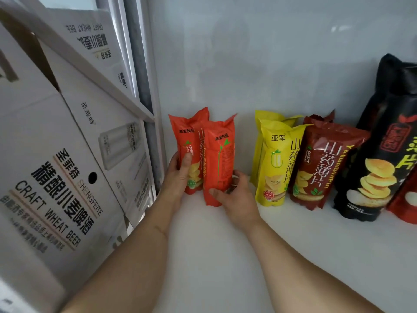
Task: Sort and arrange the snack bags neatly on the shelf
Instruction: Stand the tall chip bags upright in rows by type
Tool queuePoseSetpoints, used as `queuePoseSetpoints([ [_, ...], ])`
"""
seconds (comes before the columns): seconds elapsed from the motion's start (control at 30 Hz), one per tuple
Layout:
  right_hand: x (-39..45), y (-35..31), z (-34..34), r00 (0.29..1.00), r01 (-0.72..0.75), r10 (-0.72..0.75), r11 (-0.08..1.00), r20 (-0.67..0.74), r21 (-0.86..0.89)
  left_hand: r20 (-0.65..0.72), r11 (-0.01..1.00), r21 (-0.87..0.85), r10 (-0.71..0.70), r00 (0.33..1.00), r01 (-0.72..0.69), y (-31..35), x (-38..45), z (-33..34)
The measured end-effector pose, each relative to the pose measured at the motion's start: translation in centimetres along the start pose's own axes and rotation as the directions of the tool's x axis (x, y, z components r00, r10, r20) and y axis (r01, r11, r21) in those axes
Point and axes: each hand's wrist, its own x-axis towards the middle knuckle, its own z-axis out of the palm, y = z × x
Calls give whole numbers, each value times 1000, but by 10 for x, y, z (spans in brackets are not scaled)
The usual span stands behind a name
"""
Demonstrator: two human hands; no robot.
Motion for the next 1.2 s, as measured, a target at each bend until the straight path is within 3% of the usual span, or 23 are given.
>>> queuePoseSetpoints([
  [0.13,-3,0,0,998,-15,17,1000,62,-26,-18,999,12,34,999,-34,-1,-5,-4],
  [0.33,-12,-20,9,995,13,-44,947,-89,-321,-70,999,21,51,996,-50,-4,-12,-10],
  [0.5,-12,-11,15,993,28,-52,977,-110,-211,-71,998,9,56,996,-56,-4,-15,-10],
  [0.8,-17,-8,-9,990,-21,12,998,142,61,-38,1000,-26,-12,999,11,-1,-12,-9],
  [0.93,-17,-12,-9,990,-29,21,998,141,57,-36,998,-8,-68,997,68,1,-13,-9],
  [1.03,-20,-9,-2,997,6,3,993,77,-117,-31,996,-25,-81,996,80,3,-13,-9],
  [1.2,-13,-4,-4,995,-21,28,997,91,-73,-25,997,-43,-62,998,61,4,-10,-7],
])
